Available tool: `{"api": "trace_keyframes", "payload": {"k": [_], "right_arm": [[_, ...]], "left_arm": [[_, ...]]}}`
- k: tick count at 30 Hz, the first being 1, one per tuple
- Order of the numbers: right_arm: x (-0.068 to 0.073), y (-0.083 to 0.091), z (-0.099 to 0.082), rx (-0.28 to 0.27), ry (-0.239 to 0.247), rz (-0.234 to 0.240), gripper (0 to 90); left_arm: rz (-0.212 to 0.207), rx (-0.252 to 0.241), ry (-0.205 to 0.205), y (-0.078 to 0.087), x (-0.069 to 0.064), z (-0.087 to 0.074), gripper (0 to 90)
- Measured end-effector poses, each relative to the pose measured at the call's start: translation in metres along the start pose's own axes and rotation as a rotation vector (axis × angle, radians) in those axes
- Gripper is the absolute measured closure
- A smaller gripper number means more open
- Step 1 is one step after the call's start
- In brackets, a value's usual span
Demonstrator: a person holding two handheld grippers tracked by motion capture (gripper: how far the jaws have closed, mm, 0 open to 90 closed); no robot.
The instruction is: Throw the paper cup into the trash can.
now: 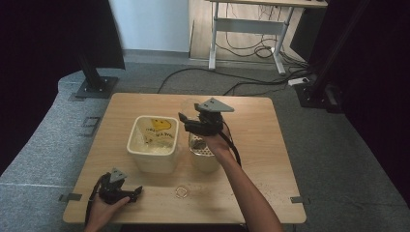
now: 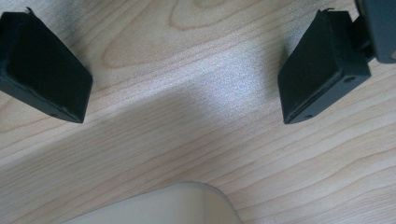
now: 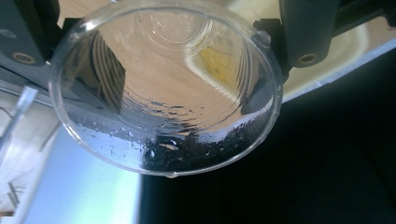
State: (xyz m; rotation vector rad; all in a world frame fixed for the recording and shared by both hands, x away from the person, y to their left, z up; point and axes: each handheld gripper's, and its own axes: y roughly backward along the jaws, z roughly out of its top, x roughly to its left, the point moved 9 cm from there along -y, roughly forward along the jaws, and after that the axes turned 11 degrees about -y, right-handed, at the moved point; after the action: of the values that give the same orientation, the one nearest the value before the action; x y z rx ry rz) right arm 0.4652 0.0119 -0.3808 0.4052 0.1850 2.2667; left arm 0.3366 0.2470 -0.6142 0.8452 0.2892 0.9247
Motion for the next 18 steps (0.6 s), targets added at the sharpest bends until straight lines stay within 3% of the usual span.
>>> {"api": "trace_keyframes", "payload": {"k": [7, 10, 13, 16, 18], "right_arm": [[0.041, -0.034, -0.001, 0.031, 0.027, 0.072, 31.2], [0.059, -0.057, -0.005, 0.064, 0.02, 0.093, 29.7], [0.064, -0.069, -0.009, 0.097, 0.022, 0.083, 24.3], [0.07, -0.087, -0.016, 0.178, 0.04, 0.04, 13.4], [0.071, -0.091, -0.017, 0.19, 0.038, 0.034, 11.6]], "left_arm": [[-0.002, 0.001, -0.003, 0.0, 0.0, 0.0, 2.7], [-0.004, 0.0, -0.003, 0.0, -0.001, 0.0, 2.7], [-0.005, 0.0, -0.003, 0.0, -0.001, 0.0, 2.7], [-0.006, -0.001, -0.003, 0.0, -0.001, 0.0, 2.7], [-0.006, -0.001, -0.004, 0.0, -0.001, 0.0, 2.7]]}}
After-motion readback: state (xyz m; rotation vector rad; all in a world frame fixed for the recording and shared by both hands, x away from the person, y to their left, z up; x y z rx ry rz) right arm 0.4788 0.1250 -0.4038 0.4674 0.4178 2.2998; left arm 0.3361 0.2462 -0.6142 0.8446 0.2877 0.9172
